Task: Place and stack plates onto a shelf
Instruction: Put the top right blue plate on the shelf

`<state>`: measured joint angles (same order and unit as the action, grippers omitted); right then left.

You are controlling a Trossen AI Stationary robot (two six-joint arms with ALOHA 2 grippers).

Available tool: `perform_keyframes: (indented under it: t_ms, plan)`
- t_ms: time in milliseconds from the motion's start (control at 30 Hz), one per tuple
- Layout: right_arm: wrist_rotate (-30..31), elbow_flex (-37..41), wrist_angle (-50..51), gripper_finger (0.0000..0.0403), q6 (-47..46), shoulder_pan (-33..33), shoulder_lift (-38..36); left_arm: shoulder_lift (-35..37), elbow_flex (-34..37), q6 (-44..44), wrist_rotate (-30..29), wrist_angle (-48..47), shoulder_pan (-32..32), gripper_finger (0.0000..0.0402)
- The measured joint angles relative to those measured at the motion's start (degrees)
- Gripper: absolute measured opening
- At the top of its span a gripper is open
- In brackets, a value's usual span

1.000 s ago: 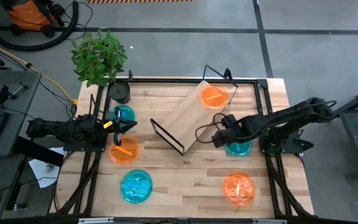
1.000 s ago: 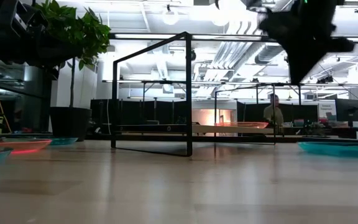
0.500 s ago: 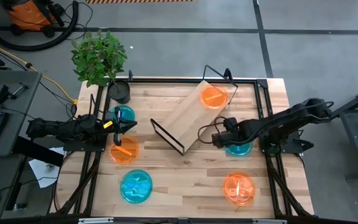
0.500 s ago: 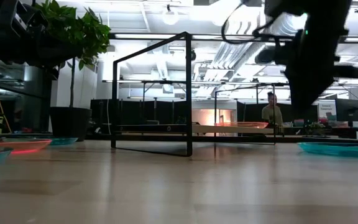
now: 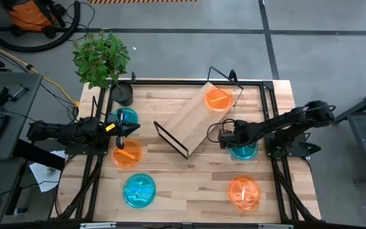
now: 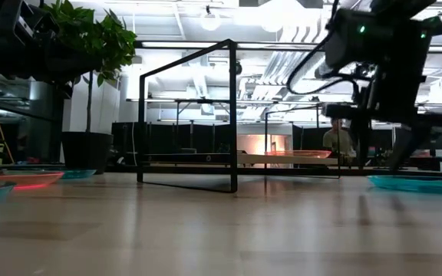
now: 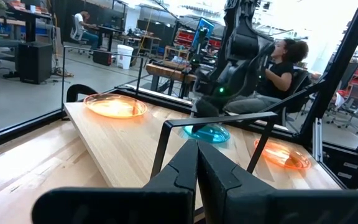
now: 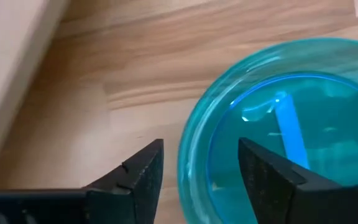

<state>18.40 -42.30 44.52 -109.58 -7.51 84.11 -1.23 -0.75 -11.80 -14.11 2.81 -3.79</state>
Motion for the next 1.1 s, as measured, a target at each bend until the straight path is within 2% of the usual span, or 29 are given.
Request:
perform_keyframes:
  t_ms: [467,600,833,933,1033,1100]
  plan:
    - [-0.06,-10.22,10.59,0.0142,1.71,1.16,16.47,0.01,0.0,-0.06,0.0,0.0,0.01,0.0001]
    - [0.66,-10.62,10.37,0.0138,-0.54,1.03,19.2,0.01,0.0,-0.06,0.0,0.0,0.0,0.0001]
    - [1.52,-10.6,12.04,0.0133,-1.11,1.05,19.79,0.02,0.0,-0.04,0.0,0.0,0.0,0.0001]
    - [2.0,-10.23,13.06,0.0097,-1.07,1.1,19.93,0.0,0.02,-0.04,0.0,-0.02,0.02,0.0001]
    - [2.32,-9.68,14.34,0.0026,-0.26,1.16,20.03,0.01,0.01,-0.04,-0.01,-0.04,0.01,0.0001]
    - [2.55,-9.57,14.8,0.0012,0.96,1.16,20.11,0.02,0.0,-0.04,0.0,-0.04,0.02,0.0001]
